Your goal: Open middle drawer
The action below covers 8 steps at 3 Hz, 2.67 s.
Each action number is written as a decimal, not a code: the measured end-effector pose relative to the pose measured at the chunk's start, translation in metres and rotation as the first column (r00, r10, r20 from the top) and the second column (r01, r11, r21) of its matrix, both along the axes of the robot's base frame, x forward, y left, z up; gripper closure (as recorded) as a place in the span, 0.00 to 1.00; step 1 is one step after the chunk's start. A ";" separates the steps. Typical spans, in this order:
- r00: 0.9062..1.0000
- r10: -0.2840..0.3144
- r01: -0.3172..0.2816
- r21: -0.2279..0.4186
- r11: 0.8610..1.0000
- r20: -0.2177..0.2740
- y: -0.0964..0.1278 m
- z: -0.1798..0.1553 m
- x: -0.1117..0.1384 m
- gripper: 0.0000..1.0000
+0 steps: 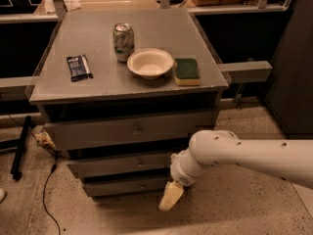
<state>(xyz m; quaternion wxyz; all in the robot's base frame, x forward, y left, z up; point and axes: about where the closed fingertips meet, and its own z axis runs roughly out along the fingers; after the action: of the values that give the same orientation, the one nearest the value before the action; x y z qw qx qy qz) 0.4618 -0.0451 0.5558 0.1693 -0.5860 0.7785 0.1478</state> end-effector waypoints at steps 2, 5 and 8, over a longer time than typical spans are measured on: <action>1.000 -0.013 0.014 0.020 1.000 -0.014 0.016 -0.037 0.032 0.00; 0.991 -0.128 0.123 0.099 0.987 0.046 0.019 -0.063 0.066 0.00; 0.983 -0.167 0.156 0.127 0.979 0.078 0.020 -0.085 0.107 0.00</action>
Offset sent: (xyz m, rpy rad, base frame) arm 0.0539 0.0255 -0.0526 0.0366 0.0114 -0.0248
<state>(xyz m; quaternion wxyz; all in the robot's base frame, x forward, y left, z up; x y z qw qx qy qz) 0.5688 -0.0247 0.4704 0.2500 -0.5153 0.8051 0.1542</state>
